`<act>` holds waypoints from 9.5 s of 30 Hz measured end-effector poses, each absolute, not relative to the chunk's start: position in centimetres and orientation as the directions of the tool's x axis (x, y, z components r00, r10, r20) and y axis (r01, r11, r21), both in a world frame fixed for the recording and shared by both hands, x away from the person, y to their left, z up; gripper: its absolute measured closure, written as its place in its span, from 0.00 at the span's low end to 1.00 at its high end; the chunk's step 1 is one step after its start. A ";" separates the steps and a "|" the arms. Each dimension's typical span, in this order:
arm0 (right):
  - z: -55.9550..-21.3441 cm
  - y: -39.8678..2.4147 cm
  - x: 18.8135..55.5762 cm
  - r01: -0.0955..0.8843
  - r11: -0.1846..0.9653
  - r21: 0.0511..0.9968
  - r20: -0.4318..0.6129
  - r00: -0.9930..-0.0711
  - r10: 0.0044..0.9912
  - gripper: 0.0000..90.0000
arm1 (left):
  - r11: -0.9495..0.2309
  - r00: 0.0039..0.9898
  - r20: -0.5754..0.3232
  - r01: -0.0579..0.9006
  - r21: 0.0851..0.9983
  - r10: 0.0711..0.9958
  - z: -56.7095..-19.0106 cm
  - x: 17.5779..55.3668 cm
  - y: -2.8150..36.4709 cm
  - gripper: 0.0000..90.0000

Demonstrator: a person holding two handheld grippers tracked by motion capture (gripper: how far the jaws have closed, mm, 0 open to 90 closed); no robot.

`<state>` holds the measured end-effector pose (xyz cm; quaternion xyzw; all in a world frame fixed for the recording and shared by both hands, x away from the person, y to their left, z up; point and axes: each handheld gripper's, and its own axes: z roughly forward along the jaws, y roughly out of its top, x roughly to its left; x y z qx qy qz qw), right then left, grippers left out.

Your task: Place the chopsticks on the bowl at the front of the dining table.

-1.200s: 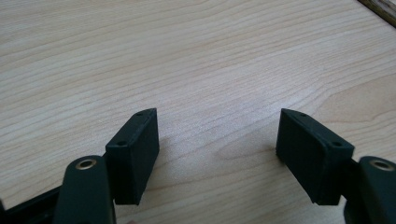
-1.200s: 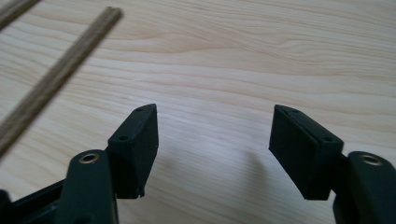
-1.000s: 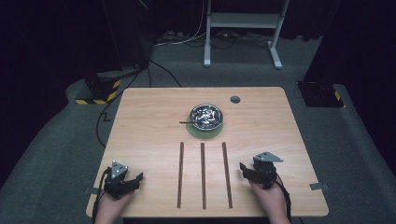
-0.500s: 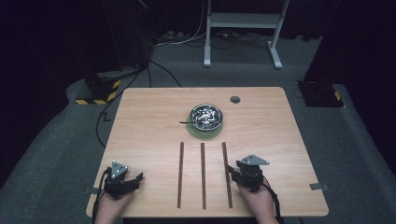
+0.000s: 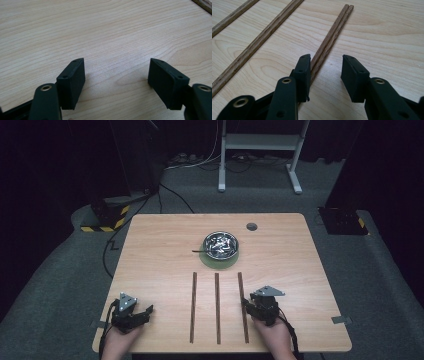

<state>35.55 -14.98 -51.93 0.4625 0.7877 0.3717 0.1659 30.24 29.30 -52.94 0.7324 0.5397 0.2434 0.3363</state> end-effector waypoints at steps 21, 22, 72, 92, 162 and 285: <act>-51.6 -15.1 35.3 0.593 0.291 0.751 0.073 -0.513 0.855 0.71 | -0.191 0.300 -0.007 0.627 0.755 0.954 -52.9 30.2 29.3 0.33; -51.6 -15.1 35.3 0.593 0.291 0.751 0.073 -0.513 0.855 0.71 | -0.191 0.300 -0.007 0.627 0.755 0.954 -52.9 30.2 29.3 0.33; -51.0 -15.2 36.6 0.651 0.398 0.646 -0.032 -0.498 0.867 0.89 | -0.198 0.313 -0.009 0.623 0.757 0.950 -53.0 30.3 29.3 0.33; -49.2 -15.4 37.1 0.644 0.367 0.671 -0.029 -0.472 0.881 0.93 | -0.198 0.313 -0.009 0.623 0.757 0.950 -52.9 30.3 29.3 0.33; -44.9 -3.9 52.5 0.592 0.324 0.738 -0.038 -0.442 0.896 0.94 | -0.204 0.328 -0.014 0.621 0.757 0.945 -52.9 30.4 29.3 0.33; -50.7 -12.8 37.4 0.666 0.399 0.630 -0.027 -0.496 0.868 0.88 | -0.227 0.347 -0.004 0.622 0.750 0.938 -52.9 30.5 29.4 0.34</act>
